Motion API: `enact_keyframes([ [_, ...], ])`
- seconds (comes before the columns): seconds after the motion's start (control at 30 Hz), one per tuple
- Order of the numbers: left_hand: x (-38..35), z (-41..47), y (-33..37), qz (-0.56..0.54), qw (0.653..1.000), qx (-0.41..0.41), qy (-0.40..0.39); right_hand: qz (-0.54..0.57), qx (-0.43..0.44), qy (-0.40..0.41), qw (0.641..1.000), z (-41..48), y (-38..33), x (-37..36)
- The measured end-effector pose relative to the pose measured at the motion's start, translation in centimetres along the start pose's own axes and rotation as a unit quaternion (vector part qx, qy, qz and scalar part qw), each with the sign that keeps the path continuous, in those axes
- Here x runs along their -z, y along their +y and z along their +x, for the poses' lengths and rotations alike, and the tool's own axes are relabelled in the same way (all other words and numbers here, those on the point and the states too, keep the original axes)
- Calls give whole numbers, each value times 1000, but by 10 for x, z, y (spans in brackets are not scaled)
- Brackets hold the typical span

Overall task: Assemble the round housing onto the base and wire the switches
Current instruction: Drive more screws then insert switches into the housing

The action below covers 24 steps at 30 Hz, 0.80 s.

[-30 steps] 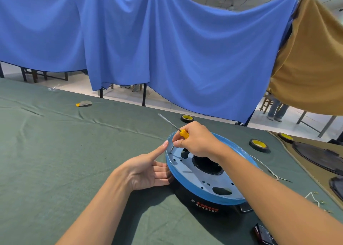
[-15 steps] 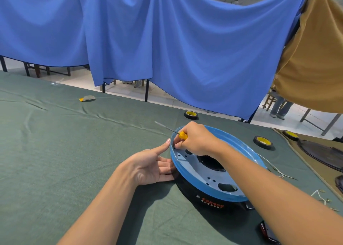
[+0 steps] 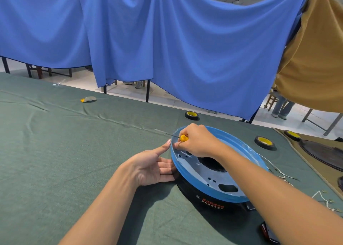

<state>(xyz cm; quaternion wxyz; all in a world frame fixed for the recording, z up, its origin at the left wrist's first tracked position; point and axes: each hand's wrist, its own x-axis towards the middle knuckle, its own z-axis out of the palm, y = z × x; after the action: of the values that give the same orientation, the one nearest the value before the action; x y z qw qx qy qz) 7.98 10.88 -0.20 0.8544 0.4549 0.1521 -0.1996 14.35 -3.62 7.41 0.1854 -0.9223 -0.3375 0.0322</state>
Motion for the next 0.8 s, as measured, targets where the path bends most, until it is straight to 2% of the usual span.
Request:
enact_keyframes([
  [0.3, -3, 0, -1, -10, 1000, -9, 0, 78, 16, 5, 997, 0, 4, 1],
  [0.8, -2, 2, 0, -5, 1000, -8, 3, 51, 35, 14, 998, 5, 5, -3],
])
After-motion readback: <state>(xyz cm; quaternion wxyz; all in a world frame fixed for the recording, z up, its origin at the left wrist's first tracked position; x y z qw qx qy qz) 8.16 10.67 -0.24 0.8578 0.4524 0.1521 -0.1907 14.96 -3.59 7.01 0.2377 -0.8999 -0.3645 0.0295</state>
